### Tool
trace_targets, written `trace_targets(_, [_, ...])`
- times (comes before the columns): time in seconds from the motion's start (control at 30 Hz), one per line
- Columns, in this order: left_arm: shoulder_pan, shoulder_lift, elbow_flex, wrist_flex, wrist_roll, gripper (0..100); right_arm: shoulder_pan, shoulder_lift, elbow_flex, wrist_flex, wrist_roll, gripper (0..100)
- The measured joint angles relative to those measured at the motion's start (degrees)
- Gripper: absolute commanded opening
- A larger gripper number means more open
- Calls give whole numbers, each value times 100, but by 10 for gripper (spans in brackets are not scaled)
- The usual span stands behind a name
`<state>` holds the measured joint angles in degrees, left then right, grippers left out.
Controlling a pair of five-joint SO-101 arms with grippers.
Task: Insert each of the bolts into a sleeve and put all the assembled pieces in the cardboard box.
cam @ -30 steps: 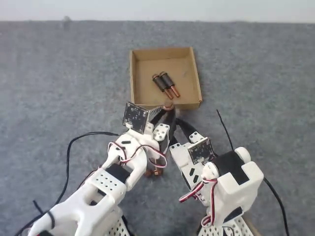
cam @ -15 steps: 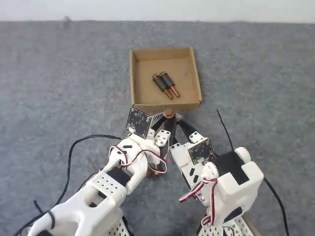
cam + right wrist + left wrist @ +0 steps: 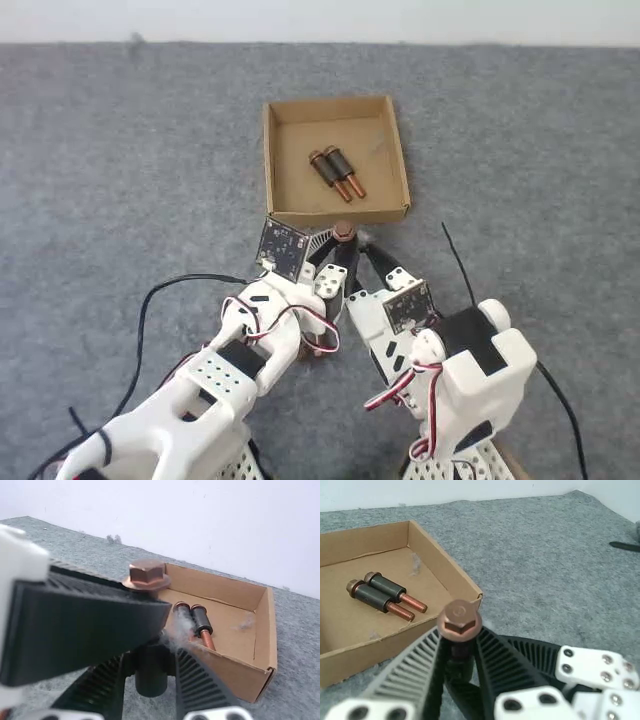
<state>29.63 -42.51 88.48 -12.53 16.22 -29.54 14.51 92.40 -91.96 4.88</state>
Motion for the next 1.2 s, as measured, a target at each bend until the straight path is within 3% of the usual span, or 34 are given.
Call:
trace_targets(0.3, [70,0,26,0,26,160,62,0,0,0,-9,6])
trace_targets(0.8, [114,-9,44,325,0,166,70,26,0,0,-18,6])
trace_targets(1.2, [-255,-9,44,334,9,166,70,26,0,-9,0,6])
